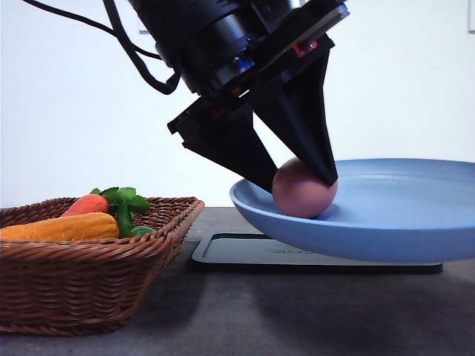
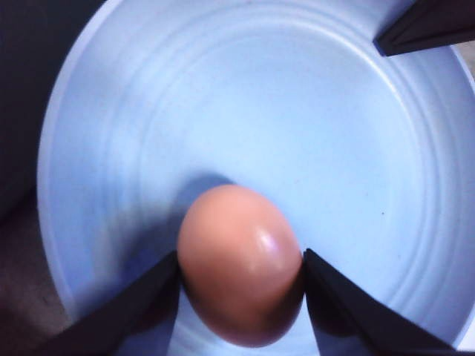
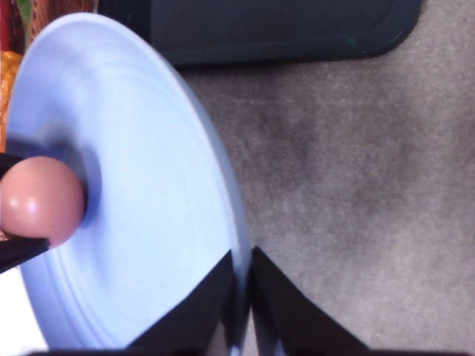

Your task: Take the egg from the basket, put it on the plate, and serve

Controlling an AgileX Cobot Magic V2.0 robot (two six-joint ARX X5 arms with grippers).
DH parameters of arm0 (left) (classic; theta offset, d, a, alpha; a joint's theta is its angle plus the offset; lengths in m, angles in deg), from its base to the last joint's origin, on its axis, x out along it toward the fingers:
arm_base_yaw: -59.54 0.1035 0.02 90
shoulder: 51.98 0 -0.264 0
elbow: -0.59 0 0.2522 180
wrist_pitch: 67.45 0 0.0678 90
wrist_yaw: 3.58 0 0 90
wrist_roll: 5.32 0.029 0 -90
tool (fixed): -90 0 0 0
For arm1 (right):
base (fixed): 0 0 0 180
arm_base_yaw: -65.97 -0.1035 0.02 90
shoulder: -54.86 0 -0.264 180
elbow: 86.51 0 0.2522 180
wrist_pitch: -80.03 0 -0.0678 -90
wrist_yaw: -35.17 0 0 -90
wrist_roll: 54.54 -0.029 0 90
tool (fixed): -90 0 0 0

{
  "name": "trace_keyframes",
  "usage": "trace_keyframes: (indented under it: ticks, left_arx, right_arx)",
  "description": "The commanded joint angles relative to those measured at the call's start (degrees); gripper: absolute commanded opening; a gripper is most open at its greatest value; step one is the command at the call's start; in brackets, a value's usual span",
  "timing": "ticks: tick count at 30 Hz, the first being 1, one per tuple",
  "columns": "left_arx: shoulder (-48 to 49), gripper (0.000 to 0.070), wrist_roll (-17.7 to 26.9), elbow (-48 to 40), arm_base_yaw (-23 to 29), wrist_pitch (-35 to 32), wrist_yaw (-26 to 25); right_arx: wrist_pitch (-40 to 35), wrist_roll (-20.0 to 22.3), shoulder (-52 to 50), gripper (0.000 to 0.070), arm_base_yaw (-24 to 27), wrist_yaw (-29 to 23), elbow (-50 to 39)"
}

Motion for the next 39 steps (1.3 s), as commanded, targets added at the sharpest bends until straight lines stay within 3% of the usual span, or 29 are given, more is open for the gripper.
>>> trace_keyframes:
  ticks: [1,5,12,17,22,39]
  left_arx:
    - [-1.00,0.0327,0.49,0.87,-0.78,-0.69,0.18]
    - [-0.98,0.0426,-0.39,1.70,-0.65,-0.02,0.16]
    - [-0.79,0.0427,0.65,7.67,-0.44,8.82,0.17]
    - [1.44,0.0426,2.89,12.21,0.55,15.90,0.20]
    - [7.22,0.0426,3.20,13.09,2.60,18.67,0.22]
    - [33.59,0.0426,3.30,13.09,12.66,27.21,0.28]
  right_arx:
    - [-0.38,-0.11,0.31,0.0000,-0.24,1.31,0.66]
    - [0.15,-0.11,0.49,0.0000,-0.24,1.33,0.66]
    - [-0.20,-0.07,4.24,0.0000,-0.24,2.76,0.66]
    - [-4.67,-0.16,9.76,0.0000,-0.18,2.81,0.83]
    - [-7.58,-0.10,16.96,0.0000,-0.11,2.77,3.21]
    - [-15.72,-0.14,49.00,0.0000,-0.07,2.58,27.77]
